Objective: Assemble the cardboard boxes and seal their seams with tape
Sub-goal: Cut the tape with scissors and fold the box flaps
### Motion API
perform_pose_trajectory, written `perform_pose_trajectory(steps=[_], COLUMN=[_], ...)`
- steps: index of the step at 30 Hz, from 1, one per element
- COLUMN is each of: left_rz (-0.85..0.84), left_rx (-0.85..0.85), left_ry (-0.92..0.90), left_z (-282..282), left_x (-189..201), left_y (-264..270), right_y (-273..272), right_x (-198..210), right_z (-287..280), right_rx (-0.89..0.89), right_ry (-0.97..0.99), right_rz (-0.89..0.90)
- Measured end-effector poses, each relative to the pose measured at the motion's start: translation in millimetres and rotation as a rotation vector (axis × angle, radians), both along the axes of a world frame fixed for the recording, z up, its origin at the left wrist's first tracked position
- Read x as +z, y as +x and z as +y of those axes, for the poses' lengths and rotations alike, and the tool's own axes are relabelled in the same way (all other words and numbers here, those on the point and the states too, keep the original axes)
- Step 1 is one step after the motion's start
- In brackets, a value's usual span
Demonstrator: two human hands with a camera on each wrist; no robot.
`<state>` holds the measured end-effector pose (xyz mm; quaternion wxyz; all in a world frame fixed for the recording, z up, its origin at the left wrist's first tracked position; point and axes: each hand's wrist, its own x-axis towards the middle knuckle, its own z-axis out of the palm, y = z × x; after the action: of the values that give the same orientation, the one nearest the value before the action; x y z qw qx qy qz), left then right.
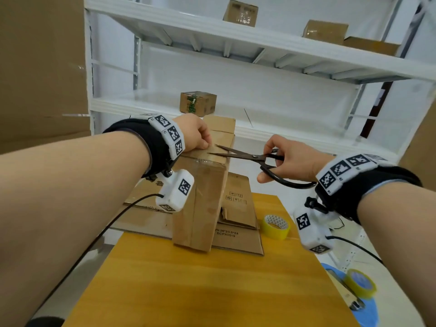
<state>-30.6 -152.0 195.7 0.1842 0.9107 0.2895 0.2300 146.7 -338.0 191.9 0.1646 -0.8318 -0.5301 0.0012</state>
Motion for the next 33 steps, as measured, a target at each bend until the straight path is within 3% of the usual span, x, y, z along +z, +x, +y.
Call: perform_pose_trajectory(steps=[11,28,33], left_rz=[-0.095,0.053,0.075], left_rx=[0.017,0.054,0.048], left_ry=[-0.105,0.013,0.03], left_z=[4,-5,-6], left_x=[0,6,8], left_y=[-2,4,4], right_y=[-18,-24,-21], right_x=[8,1,1], right_z=[17,29,28], right_rx=[0.045,0.077,0.076], right_ry=[-0.018,-0.024,-0.104], right_rz=[-0.155,-0.101,-0.112])
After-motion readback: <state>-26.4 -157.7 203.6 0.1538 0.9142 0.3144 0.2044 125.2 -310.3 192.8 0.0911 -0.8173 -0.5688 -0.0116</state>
